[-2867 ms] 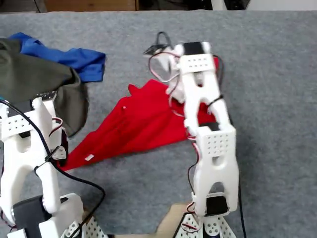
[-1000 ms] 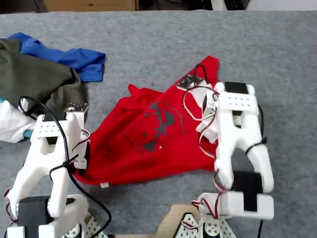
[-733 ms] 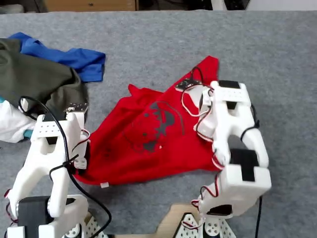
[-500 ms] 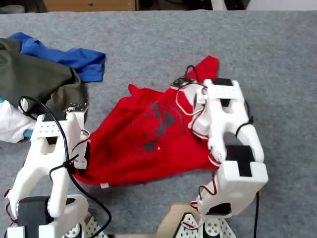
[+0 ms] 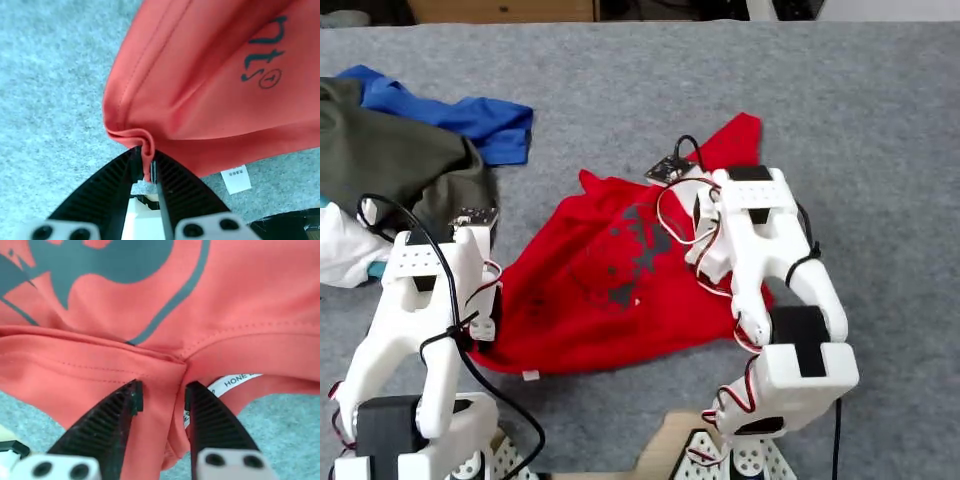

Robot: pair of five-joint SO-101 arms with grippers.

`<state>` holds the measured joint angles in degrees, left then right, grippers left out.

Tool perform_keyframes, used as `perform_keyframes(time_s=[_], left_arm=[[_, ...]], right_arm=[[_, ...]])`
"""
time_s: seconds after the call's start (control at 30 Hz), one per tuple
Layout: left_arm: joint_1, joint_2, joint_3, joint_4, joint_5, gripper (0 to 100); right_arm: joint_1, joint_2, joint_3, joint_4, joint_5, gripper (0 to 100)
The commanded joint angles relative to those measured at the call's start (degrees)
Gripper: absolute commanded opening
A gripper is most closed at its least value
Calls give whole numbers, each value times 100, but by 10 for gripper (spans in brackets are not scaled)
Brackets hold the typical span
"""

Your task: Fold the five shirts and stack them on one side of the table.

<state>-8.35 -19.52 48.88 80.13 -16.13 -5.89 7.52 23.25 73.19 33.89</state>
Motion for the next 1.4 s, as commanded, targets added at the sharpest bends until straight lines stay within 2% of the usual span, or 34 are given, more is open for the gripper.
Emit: perform_keyframes(time_s=[0.0,0.1,0.23,0.33,0.57,0.8,1.23,1.37], left_arm=[[9,-110,0,-18,44,19],[9,-110,0,-18,44,19],[9,-110,0,-18,44,19],[9,-110,0,-18,44,19],[9,-110,0,-18,44,19],[0,-110,0,-18,44,19],[0,-110,0,-44,44,19],[0,-110,0,-44,44,19]], right_arm=[[84,-690,40,0,-149,148],[119,-1297,259,0,-176,148],[-233,-2044,857,-97,-185,148],[-347,-2132,1209,-519,-176,149],[-312,-804,787,-738,-44,149],[136,391,-57,-703,-26,149],[330,602,-418,-712,141,150],[330,708,-541,-712,334,209]])
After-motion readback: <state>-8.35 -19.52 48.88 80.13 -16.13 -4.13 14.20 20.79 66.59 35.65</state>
